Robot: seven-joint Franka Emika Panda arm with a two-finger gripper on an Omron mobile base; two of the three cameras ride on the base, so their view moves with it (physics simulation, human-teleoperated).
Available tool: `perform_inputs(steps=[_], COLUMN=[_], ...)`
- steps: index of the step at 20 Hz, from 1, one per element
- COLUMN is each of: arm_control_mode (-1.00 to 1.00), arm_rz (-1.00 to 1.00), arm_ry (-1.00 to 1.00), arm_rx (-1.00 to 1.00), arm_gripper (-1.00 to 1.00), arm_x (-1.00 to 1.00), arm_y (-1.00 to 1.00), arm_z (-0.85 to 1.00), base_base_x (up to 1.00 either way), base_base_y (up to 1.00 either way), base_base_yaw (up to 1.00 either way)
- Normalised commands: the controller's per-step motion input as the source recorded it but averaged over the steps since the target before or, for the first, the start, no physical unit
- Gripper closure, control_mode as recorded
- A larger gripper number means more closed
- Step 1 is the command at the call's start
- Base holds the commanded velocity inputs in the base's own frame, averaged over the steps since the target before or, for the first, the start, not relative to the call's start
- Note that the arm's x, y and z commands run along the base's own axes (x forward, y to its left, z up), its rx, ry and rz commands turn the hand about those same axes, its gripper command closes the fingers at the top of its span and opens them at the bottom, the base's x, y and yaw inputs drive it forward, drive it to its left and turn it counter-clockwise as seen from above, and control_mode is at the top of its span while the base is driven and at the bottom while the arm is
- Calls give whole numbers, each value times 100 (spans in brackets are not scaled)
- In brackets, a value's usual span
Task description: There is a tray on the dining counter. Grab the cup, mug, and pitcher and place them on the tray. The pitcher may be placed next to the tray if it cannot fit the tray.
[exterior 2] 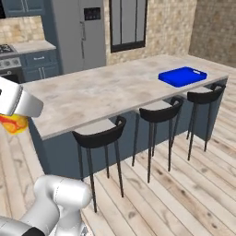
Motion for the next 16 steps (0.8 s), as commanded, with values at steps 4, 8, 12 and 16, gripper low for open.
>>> perform_inputs(steps=[4,8,12,16], arm_control_mode=[100,100,100,100], arm_rz=[0,0,0,0], arm_ry=[0,0,0,0], arm_rx=[0,0,0,0], arm_gripper=[100,100,100,100], arm_x=[0,0,0,0], arm_y=[0,0,0,0], arm_z=[0,0,0,0], base_base_x=[30,39,44,40], base_base_y=[-94,-96,-100,-100], base_base_yaw=[11,23,29,32])
